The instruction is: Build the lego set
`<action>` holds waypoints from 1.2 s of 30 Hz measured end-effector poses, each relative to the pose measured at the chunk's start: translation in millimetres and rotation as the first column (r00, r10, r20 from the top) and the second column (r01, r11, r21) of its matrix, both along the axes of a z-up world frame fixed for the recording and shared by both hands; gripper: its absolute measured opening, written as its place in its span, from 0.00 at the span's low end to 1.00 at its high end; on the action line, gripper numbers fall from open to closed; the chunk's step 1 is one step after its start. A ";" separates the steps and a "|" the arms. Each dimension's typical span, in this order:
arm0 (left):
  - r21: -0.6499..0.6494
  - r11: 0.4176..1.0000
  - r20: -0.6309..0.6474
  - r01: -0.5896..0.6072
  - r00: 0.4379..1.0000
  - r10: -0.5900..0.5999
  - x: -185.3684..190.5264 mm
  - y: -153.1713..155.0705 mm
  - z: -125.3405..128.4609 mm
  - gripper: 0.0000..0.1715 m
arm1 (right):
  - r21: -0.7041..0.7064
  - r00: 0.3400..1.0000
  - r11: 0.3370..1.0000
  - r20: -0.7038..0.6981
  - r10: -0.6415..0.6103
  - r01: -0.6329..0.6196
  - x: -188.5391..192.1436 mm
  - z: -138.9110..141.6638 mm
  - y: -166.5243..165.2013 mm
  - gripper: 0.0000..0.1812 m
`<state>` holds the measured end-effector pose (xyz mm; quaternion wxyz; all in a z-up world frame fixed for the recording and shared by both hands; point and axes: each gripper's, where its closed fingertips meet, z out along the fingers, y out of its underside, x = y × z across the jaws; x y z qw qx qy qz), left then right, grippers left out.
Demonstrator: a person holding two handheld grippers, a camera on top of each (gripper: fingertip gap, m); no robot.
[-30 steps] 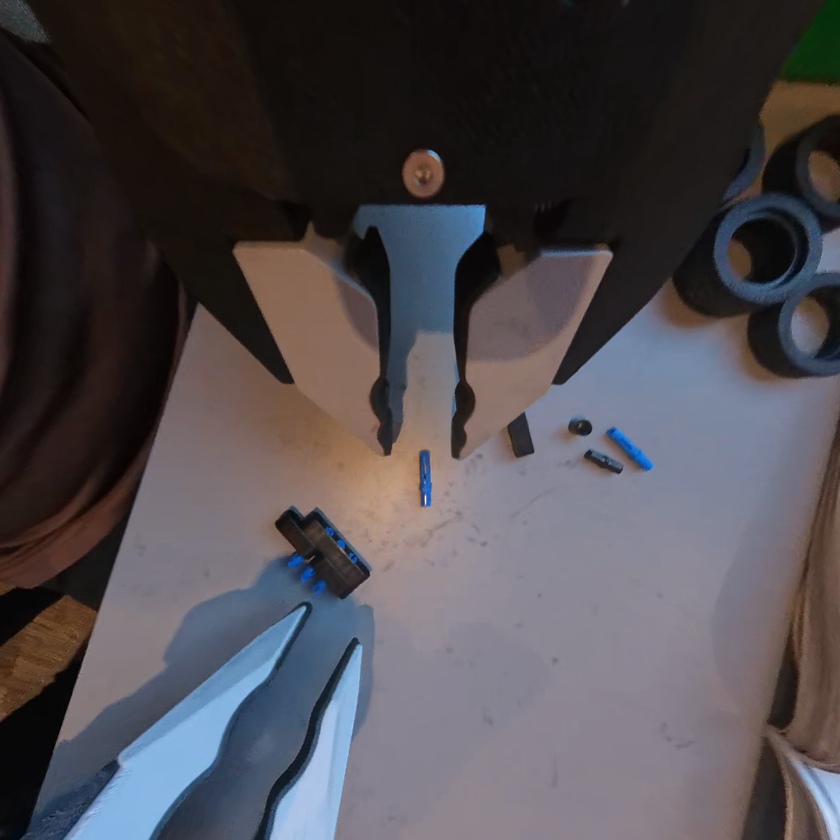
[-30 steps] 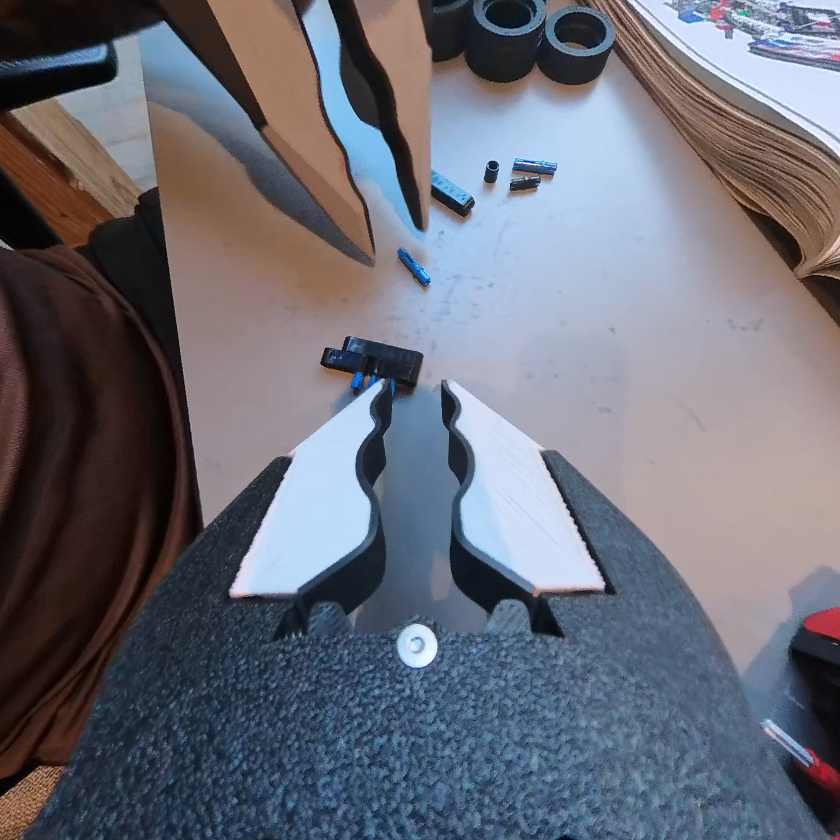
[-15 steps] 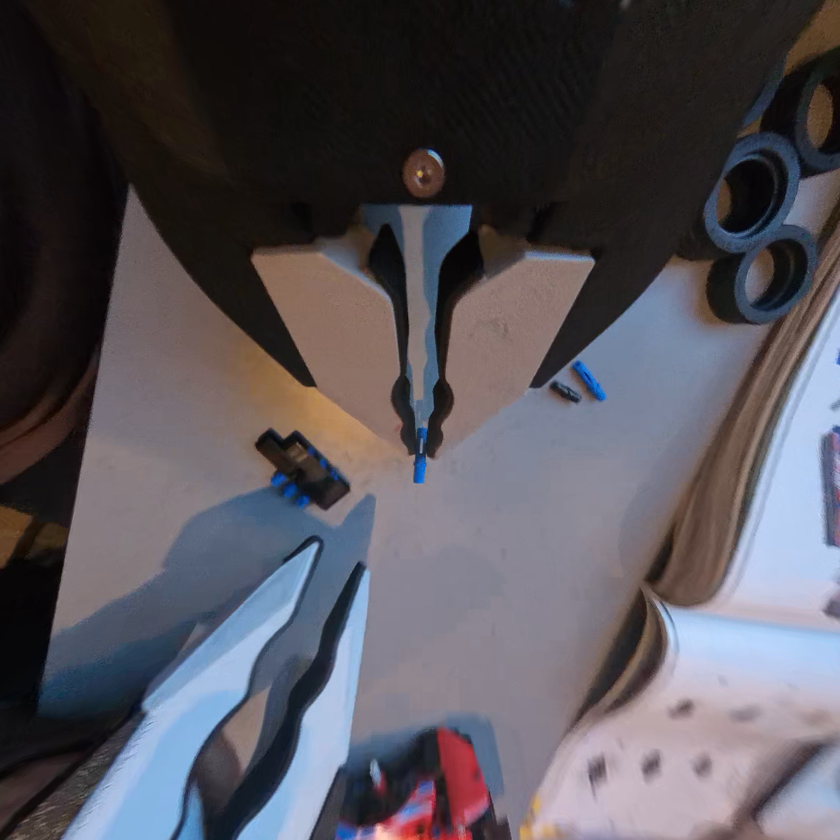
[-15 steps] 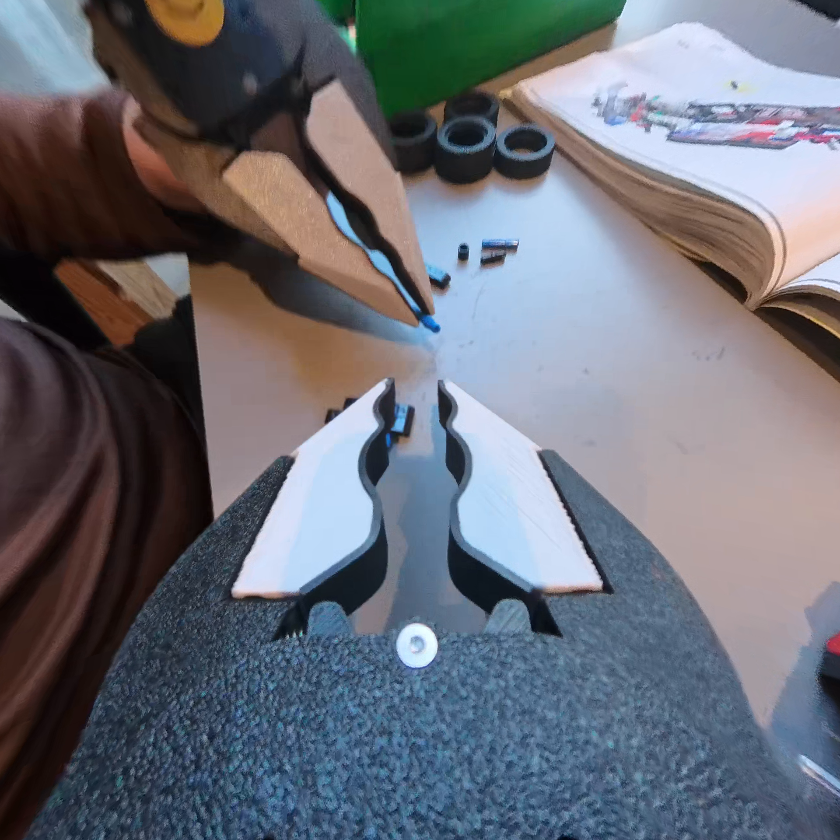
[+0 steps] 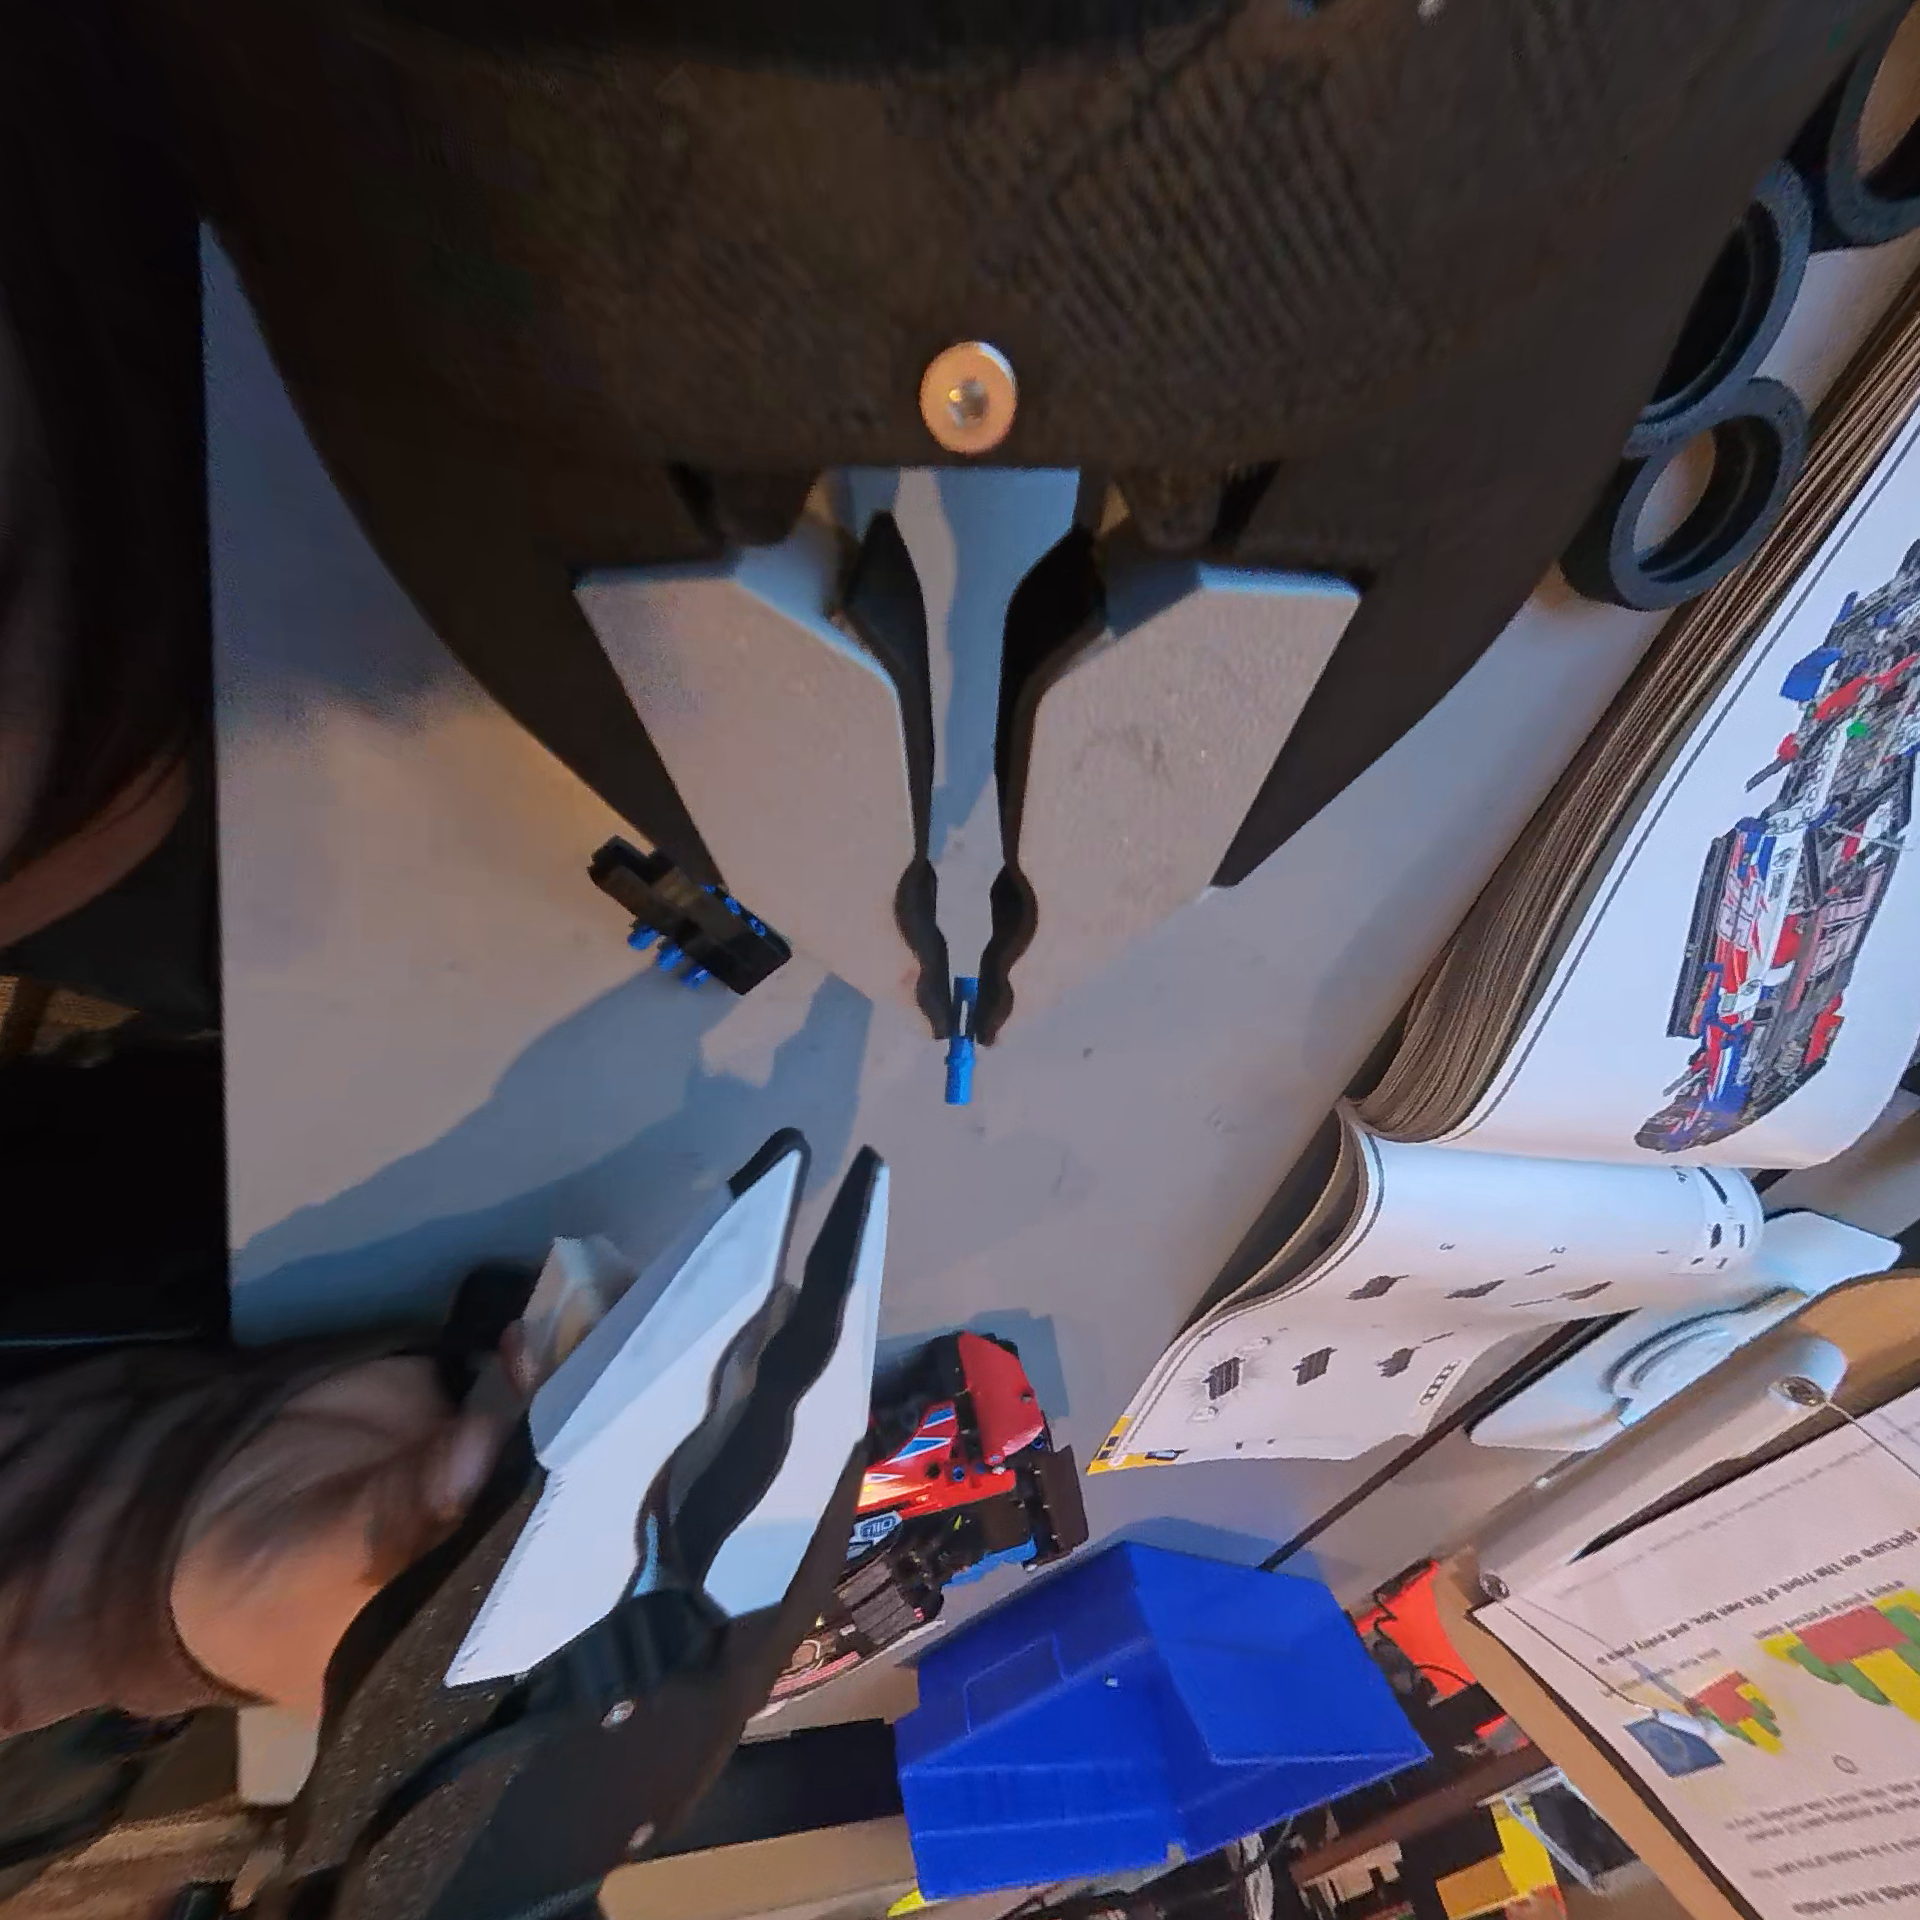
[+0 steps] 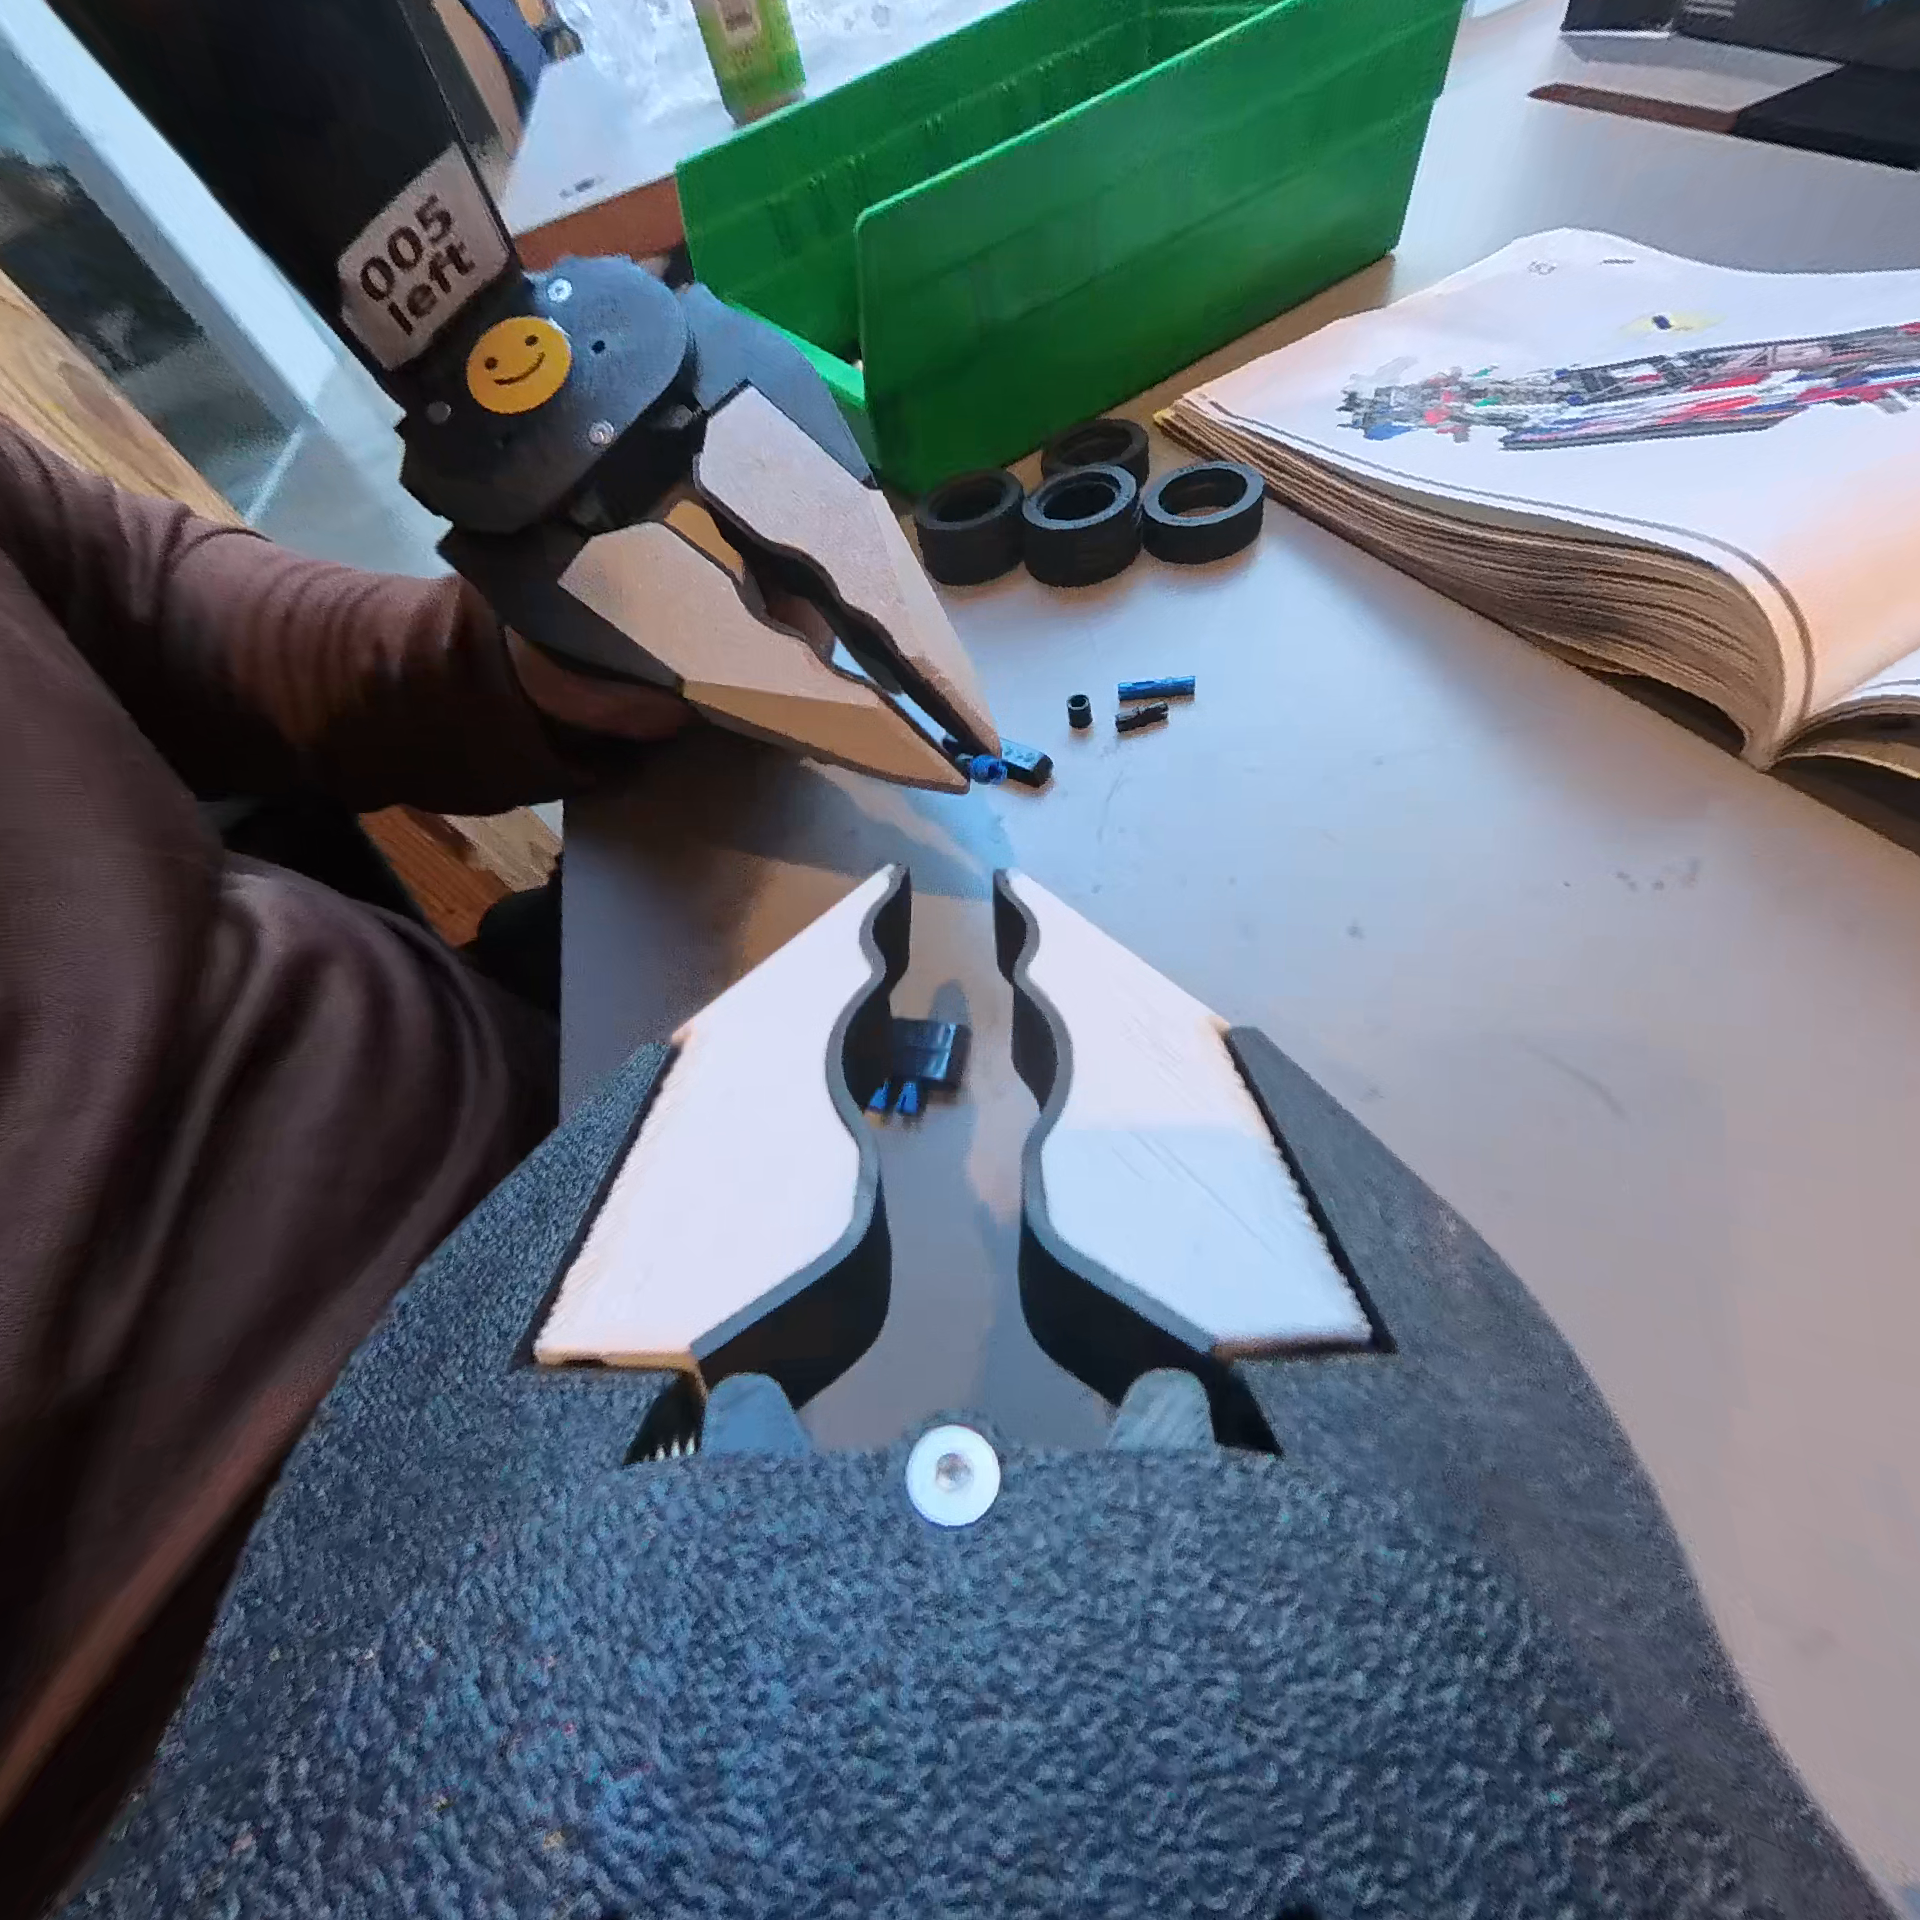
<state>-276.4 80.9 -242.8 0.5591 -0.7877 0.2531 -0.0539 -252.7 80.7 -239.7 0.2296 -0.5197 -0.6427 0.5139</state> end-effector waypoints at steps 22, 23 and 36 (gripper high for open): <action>-0.427 0.894 -0.026 -0.136 0.990 0.138 -31.5 -5.4 -57.5 0.14 | 0.156 0.998 0.988 0.059 -0.029 0.019 0.9 -20.5 17.2 0.09; -0.429 0.892 -0.024 -0.145 0.988 0.149 -33.2 -6.8 -55.9 0.16 | 0.166 0.998 0.986 0.063 -0.031 0.020 1.5 -21.7 17.1 0.09; -0.513 0.838 -0.023 -0.186 0.979 0.203 -75.4 -12.5 -31.1 0.12 | 0.177 0.996 0.984 0.079 -0.048 0.033 5.7 -24.8 20.2 0.08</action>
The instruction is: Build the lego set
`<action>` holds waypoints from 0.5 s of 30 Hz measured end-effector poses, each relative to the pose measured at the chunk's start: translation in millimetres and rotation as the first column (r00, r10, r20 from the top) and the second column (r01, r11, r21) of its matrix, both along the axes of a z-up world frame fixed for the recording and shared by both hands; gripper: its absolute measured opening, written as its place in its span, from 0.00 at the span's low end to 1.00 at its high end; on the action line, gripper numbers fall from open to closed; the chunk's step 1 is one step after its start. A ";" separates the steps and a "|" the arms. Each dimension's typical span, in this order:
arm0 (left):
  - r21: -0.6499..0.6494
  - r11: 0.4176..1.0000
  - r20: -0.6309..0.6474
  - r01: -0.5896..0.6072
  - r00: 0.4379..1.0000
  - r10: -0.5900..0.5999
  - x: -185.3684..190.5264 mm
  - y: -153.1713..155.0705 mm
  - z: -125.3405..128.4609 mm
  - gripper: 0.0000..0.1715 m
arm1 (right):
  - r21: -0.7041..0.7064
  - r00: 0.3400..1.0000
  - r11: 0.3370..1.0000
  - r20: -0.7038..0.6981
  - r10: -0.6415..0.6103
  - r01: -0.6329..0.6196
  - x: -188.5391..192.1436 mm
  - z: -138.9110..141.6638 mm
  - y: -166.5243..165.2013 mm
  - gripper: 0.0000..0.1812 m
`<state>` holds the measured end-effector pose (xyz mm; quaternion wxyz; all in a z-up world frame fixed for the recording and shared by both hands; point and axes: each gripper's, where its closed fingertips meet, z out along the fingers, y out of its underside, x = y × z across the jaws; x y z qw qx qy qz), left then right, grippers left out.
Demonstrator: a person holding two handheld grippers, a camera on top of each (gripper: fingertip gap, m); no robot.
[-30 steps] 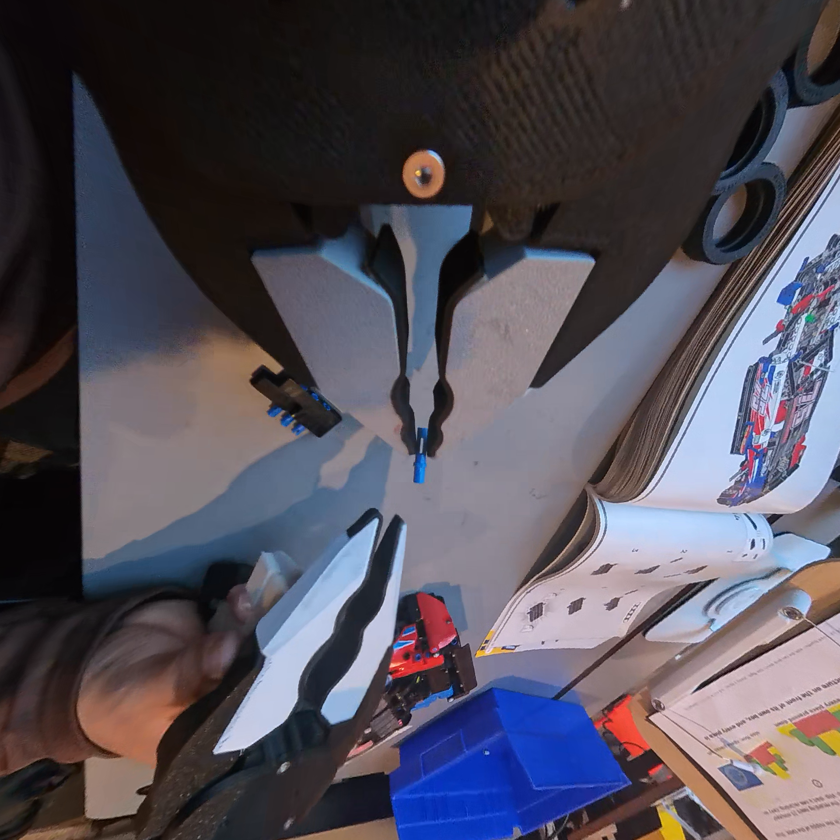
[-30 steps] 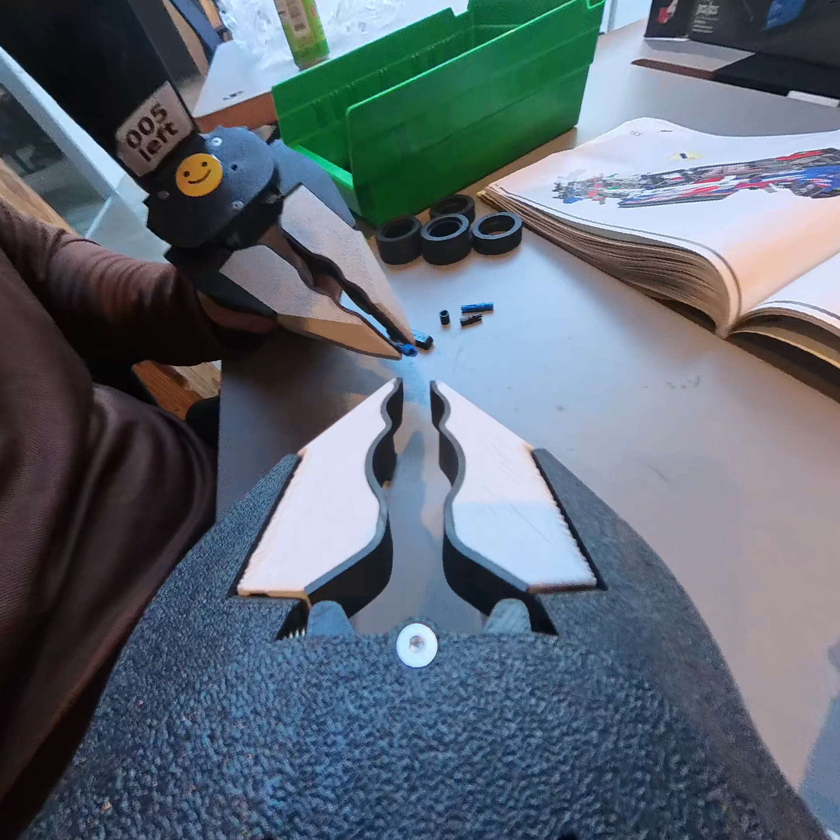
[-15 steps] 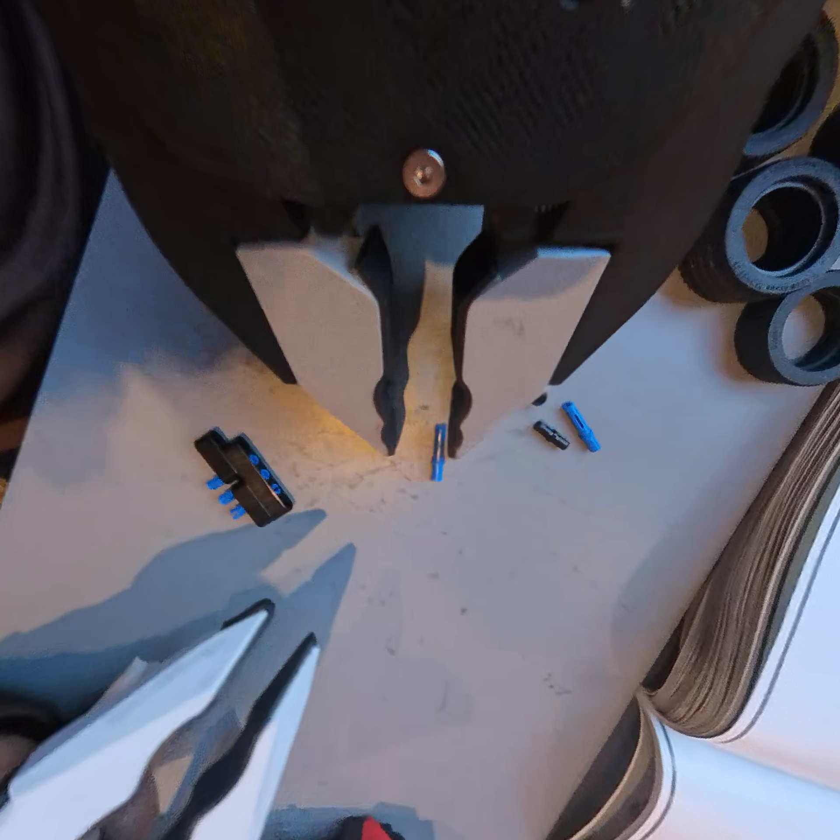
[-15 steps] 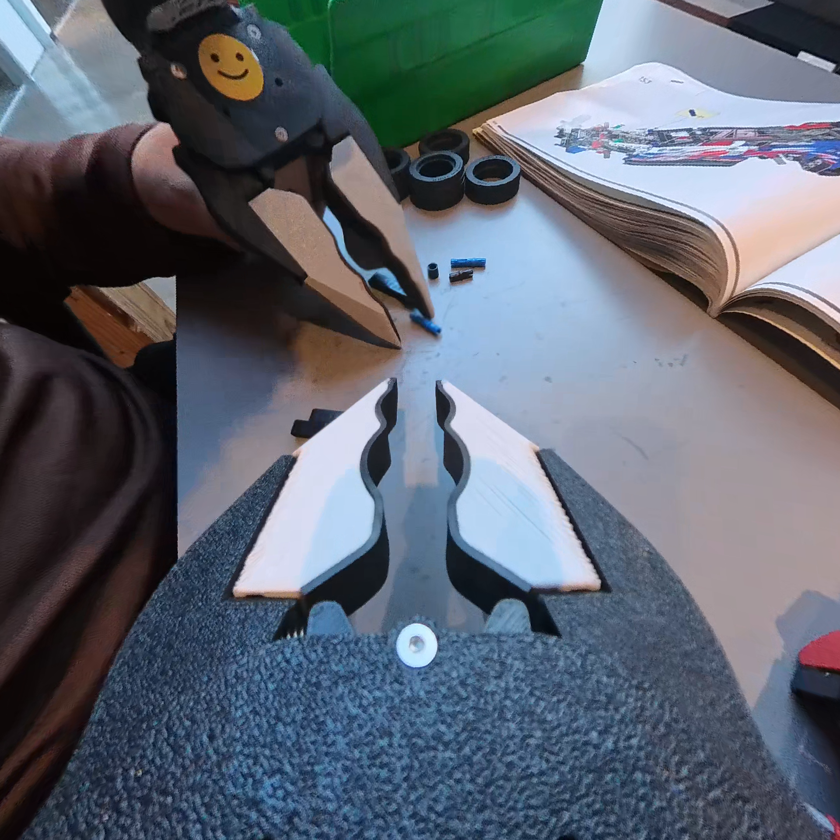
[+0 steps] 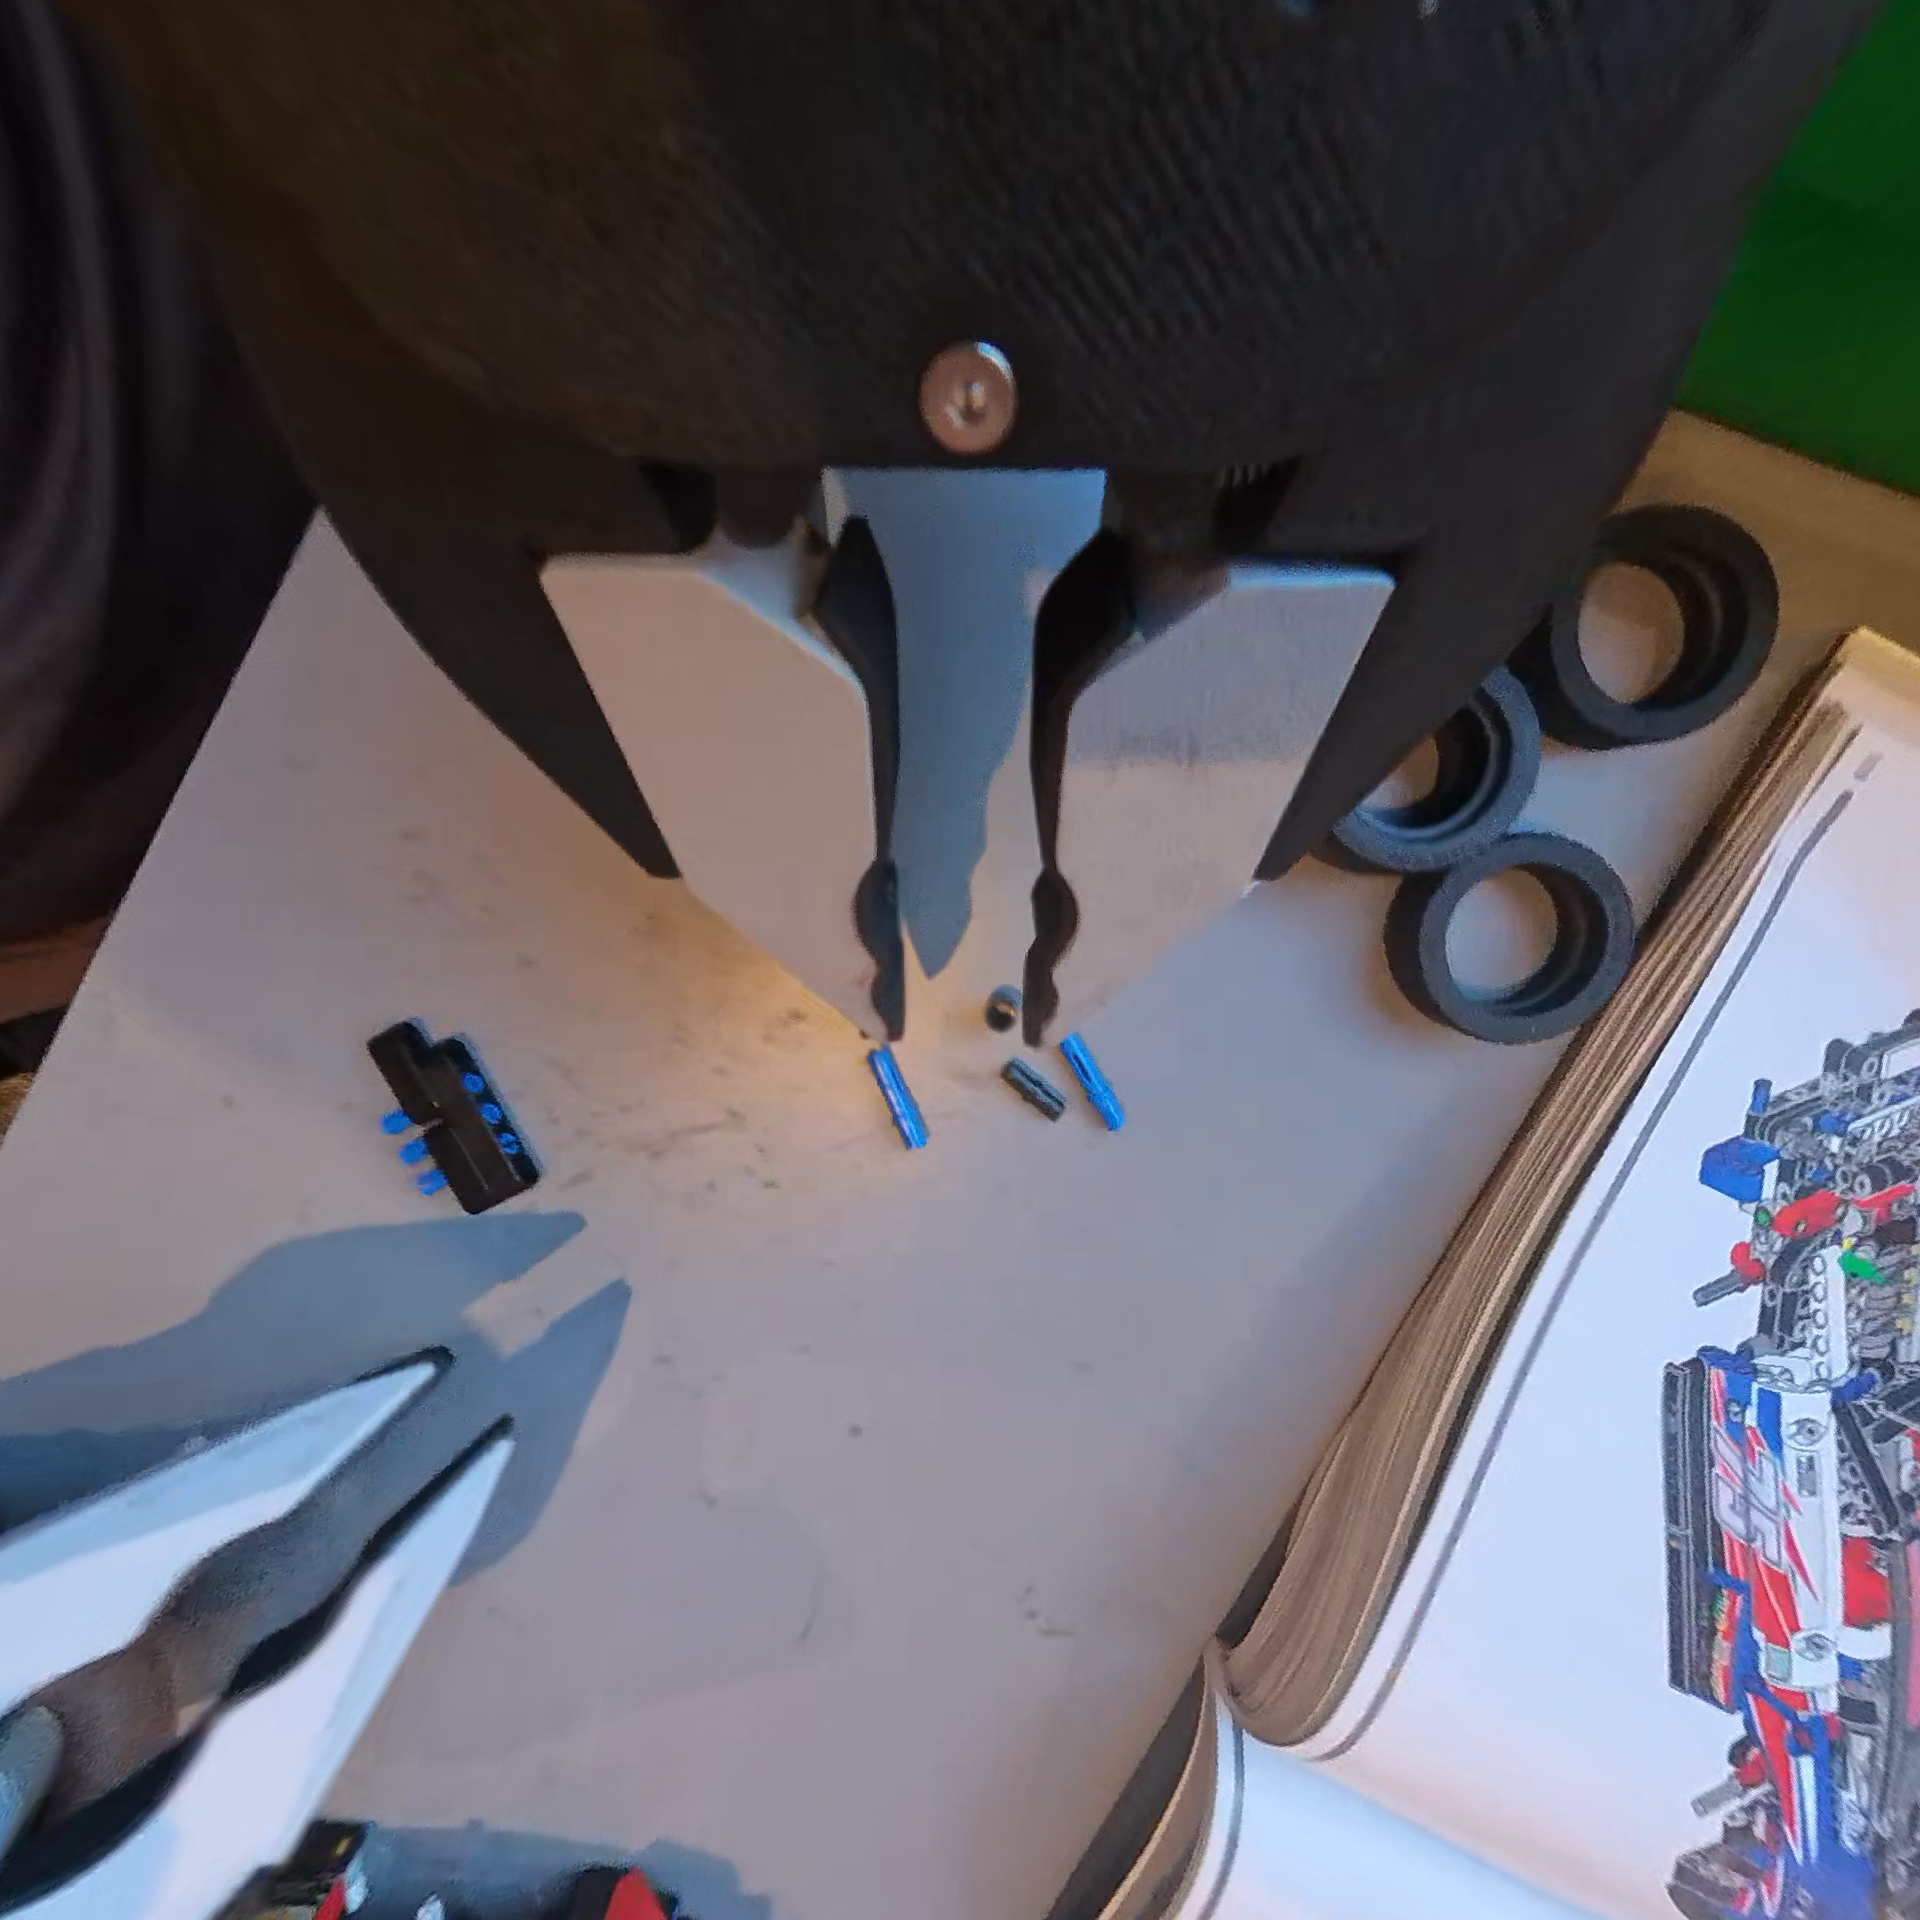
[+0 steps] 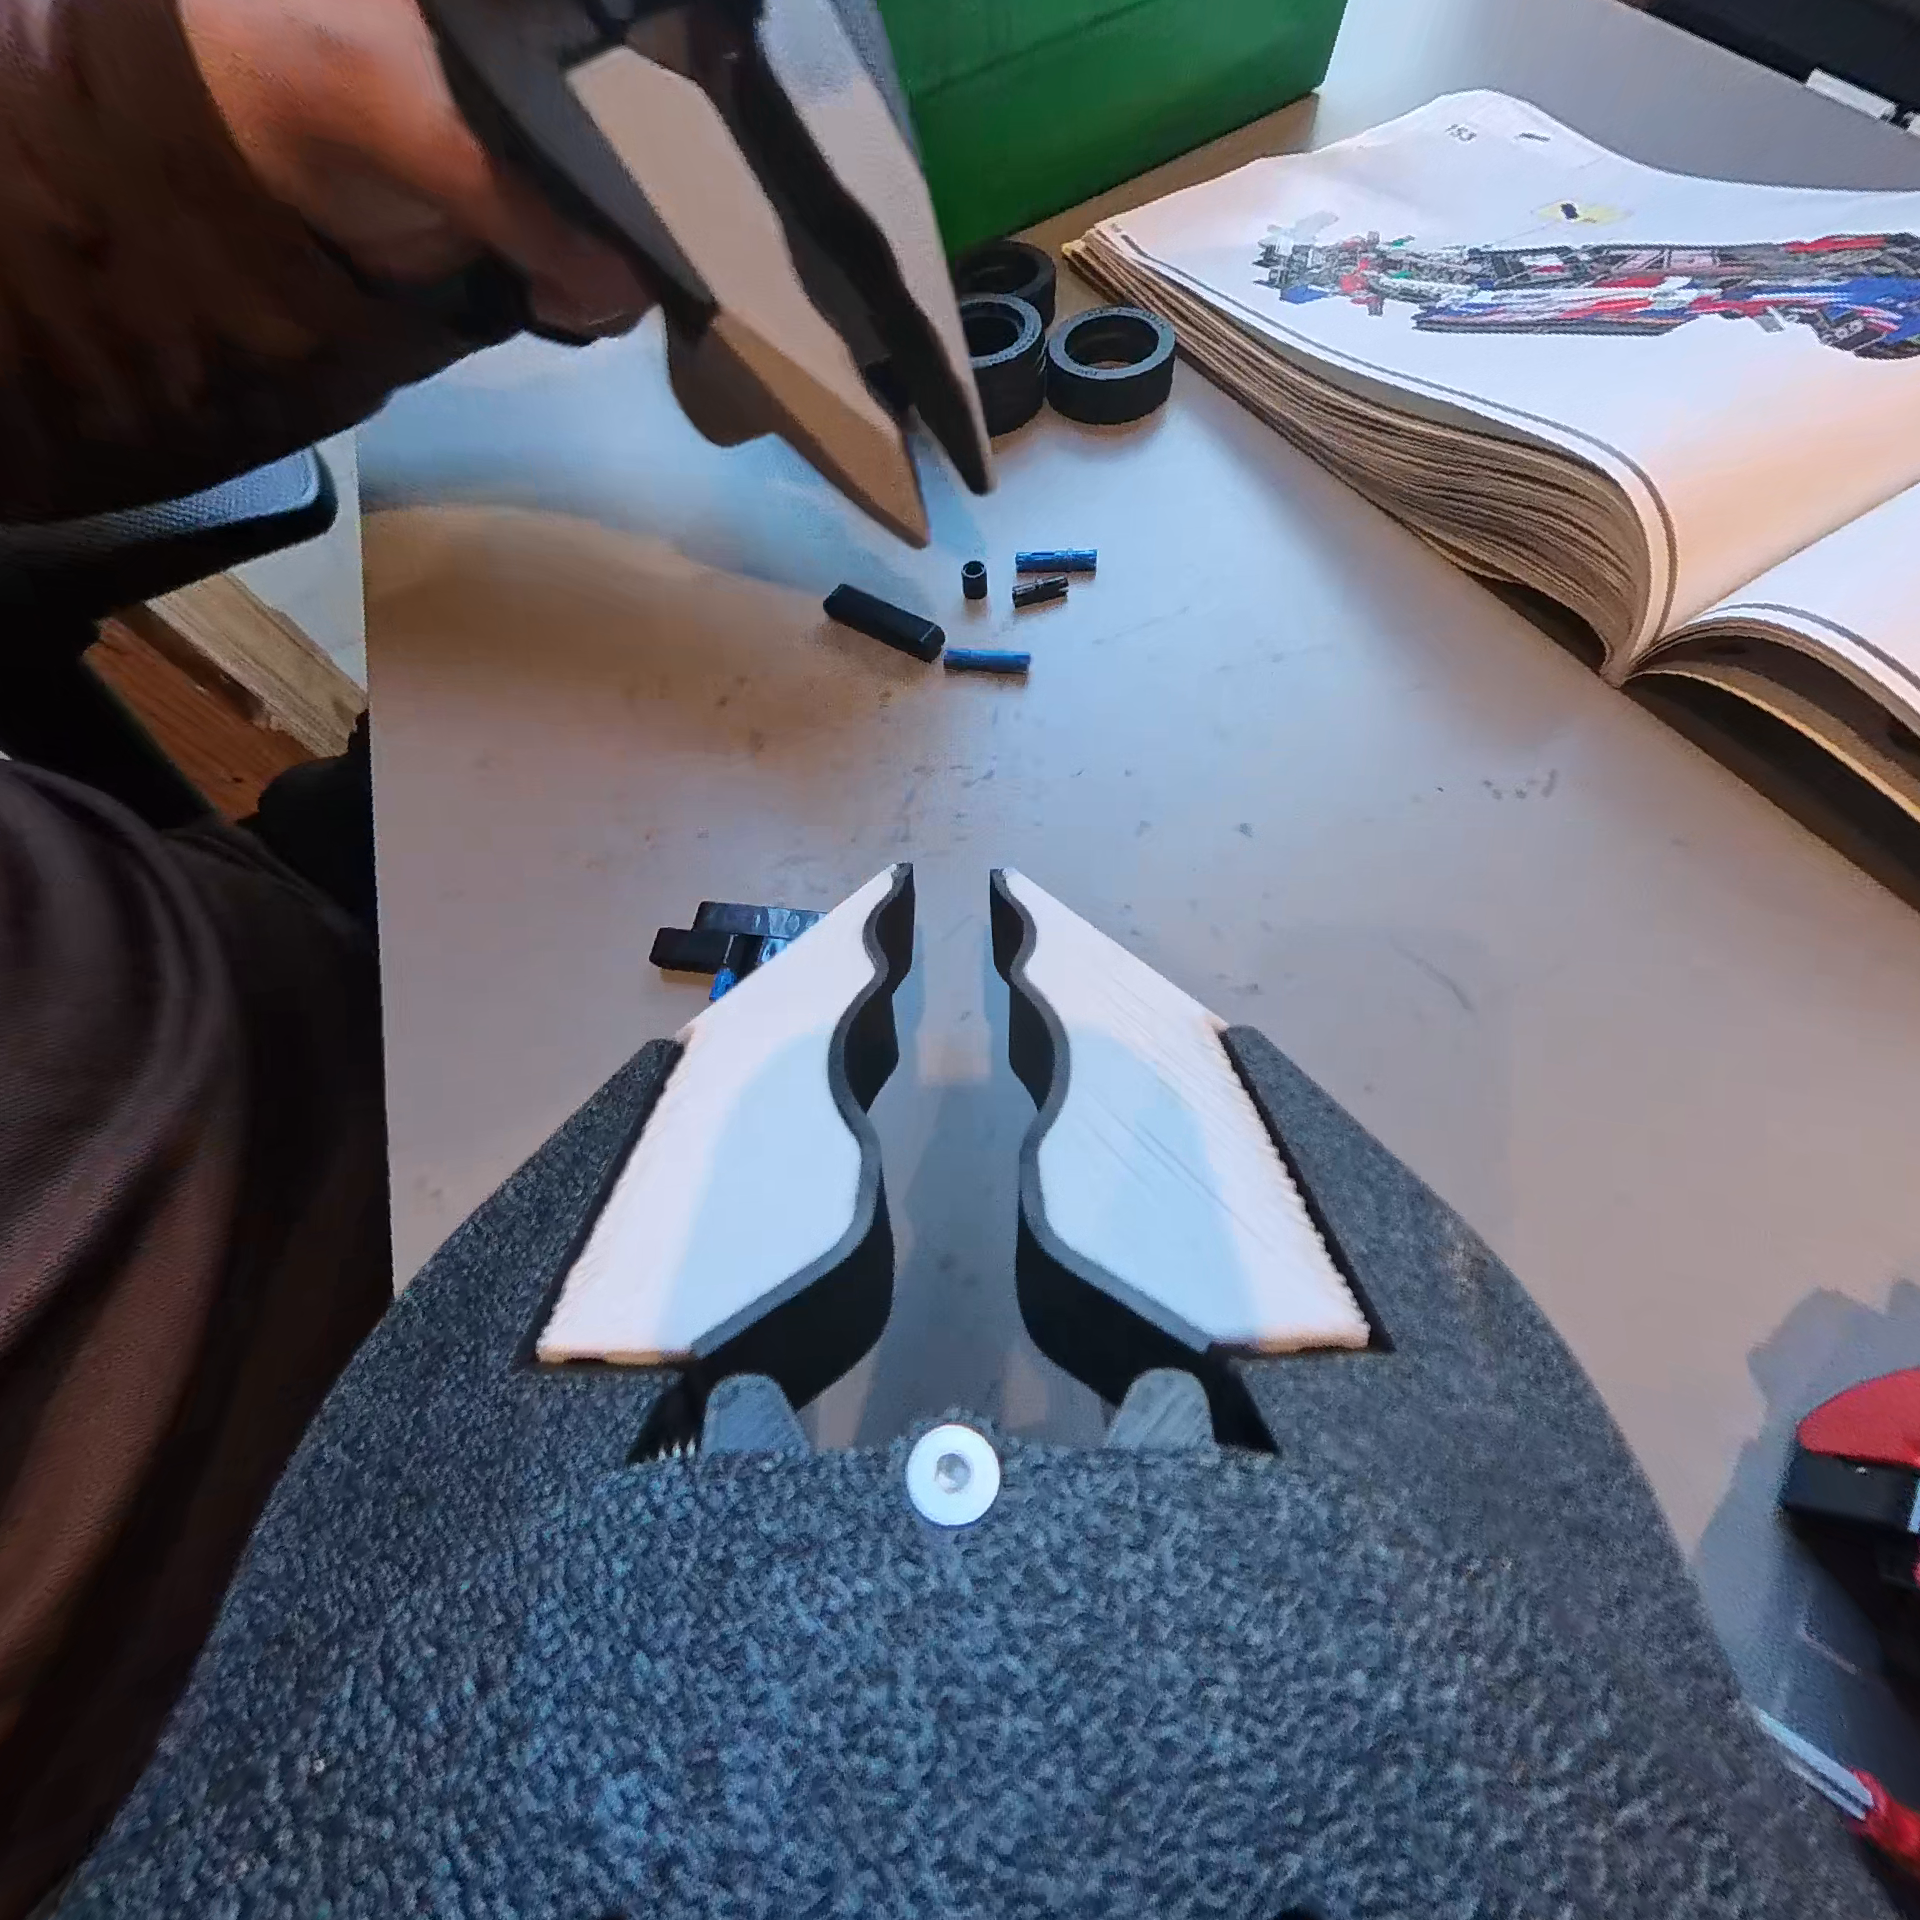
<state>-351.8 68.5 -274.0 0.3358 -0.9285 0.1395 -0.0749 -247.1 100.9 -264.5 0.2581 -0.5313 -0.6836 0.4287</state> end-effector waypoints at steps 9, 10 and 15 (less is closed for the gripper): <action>-0.133 0.991 0.014 -0.034 0.999 0.037 -7.2 22.1 -24.1 0.08 | 0.019 1.000 1.000 0.000 0.007 -0.007 3.6 -0.7 -2.3 0.07; -0.140 0.989 -0.003 -0.038 0.999 0.038 -8.8 22.4 -26.8 0.08 | 0.013 1.000 1.000 0.002 0.011 -0.011 3.4 -0.9 -2.8 0.07; -0.103 0.994 -0.049 -0.033 0.998 0.028 -11.2 26.9 -27.7 0.02 | -0.016 1.000 0.999 0.002 0.030 -0.030 2.9 0.5 -4.5 0.07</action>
